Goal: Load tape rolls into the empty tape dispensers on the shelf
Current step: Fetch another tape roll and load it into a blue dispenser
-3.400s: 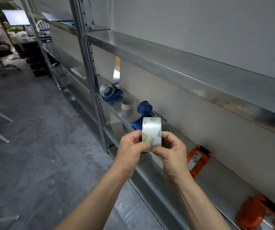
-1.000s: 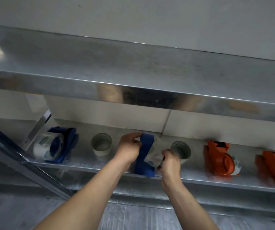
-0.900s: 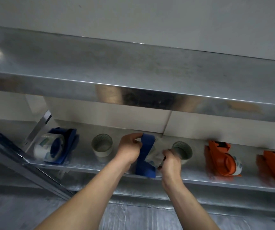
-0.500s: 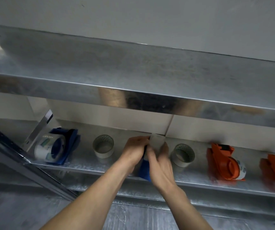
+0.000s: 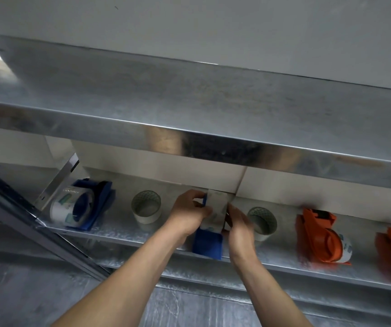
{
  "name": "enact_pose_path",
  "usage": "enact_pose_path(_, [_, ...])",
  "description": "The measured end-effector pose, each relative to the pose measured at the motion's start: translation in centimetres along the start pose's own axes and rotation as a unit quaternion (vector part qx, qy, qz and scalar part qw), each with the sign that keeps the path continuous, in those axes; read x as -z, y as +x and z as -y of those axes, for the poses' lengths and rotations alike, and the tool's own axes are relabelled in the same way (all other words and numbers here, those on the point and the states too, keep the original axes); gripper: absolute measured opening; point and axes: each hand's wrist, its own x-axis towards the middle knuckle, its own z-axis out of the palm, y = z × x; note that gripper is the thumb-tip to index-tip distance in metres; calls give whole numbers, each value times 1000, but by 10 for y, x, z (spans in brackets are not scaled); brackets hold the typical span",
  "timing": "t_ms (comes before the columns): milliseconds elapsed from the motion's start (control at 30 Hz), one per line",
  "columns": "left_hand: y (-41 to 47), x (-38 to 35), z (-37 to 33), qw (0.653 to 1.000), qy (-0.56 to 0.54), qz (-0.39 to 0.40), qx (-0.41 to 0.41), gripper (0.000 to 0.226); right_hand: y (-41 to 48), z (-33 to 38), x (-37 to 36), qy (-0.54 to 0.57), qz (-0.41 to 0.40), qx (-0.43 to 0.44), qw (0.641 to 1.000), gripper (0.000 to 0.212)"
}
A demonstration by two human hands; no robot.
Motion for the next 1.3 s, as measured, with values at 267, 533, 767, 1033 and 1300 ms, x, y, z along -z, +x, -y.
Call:
enact_pose_path(267, [-19,2,61,987,120,102,35,45,-8,-49,14,-80,64,-76,992,29])
enact_pose_path(533, [-11,2,58,988,129,88,9,5,4,-55,20,-135,78,-47,987,18])
enact_pose_path(767, [-8,-7,50,989,145,23,24,52,12,-44,5,-179,27,-76,981,57])
enact_pose_path(1033, [-3,-14,43,994,77,-18,70,60,22,-34,-9,-181,-25,-161,970,73])
enact_pose_path(1300, [-3,-9,49,997,55,44,32,36,27,-33,-9,-141,0,-209,968,50])
